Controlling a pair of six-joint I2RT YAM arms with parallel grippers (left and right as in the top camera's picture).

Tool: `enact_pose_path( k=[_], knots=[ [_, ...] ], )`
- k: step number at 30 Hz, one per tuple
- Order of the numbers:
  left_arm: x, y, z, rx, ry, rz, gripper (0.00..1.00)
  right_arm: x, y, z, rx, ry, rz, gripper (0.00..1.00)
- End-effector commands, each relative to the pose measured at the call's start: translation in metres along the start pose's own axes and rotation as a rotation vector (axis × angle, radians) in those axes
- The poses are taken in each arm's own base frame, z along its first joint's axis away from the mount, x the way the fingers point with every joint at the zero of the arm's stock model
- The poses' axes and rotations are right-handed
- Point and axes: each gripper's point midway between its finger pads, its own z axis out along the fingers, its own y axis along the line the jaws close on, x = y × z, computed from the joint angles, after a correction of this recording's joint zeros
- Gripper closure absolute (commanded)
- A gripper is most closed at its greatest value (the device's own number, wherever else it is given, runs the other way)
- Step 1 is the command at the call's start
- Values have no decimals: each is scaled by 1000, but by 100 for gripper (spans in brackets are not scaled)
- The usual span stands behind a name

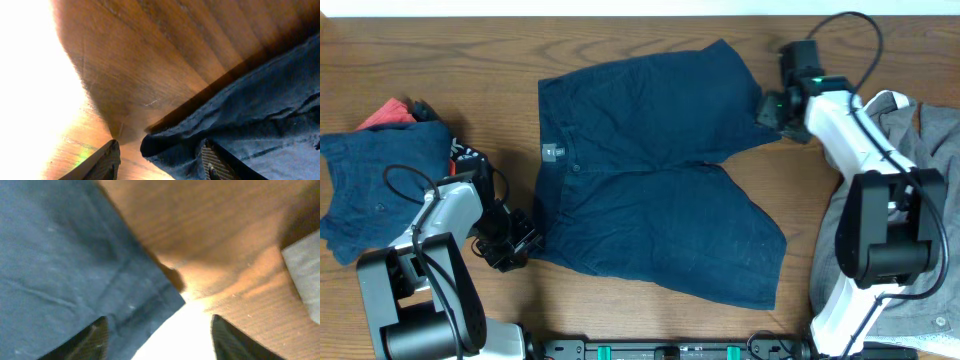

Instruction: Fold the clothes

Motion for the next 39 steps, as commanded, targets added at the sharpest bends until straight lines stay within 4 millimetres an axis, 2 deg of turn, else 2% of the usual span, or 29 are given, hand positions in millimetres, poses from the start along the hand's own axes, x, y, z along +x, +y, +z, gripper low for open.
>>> enact_pose_path(
  k=[1, 5, 10, 12, 14, 19, 23, 29, 34, 39],
  knots=[
    [-5, 0, -2, -2, -14, 3, 45, 17, 8, -8, -90, 91, -82, 42],
    [-7, -3, -10, 8, -37, 33, 39, 35, -15, -24, 6, 151, -85, 37],
    [-11, -10, -46, 44, -172, 69, 35, 44, -26, -61, 29, 161, -15, 26],
    [-8, -14, -60, 69, -229, 94, 32, 48, -28, -76, 23, 164, 34, 17],
    [-3, -18, -73, 87, -277, 137, 30, 56, -28, -88, 8, 183, 87, 1],
    [20, -28, -91, 114, -335, 212, 29, 94, -18, -106, -82, 317, 178, 2],
    [41, -23, -86, 102, -275, 111, 28, 139, -18, -106, -85, 434, 307, 9],
    [58, -5, -59, 66, -183, -106, 28, 223, -42, -104, 34, 568, 492, 19],
    [59, 1, -40, 64, -166, -174, 28, 282, -52, -113, 59, 630, 540, 19],
    [59, 5, -27, 62, -162, -182, 27, 322, -61, -119, 90, 644, 568, 18]
  ],
)
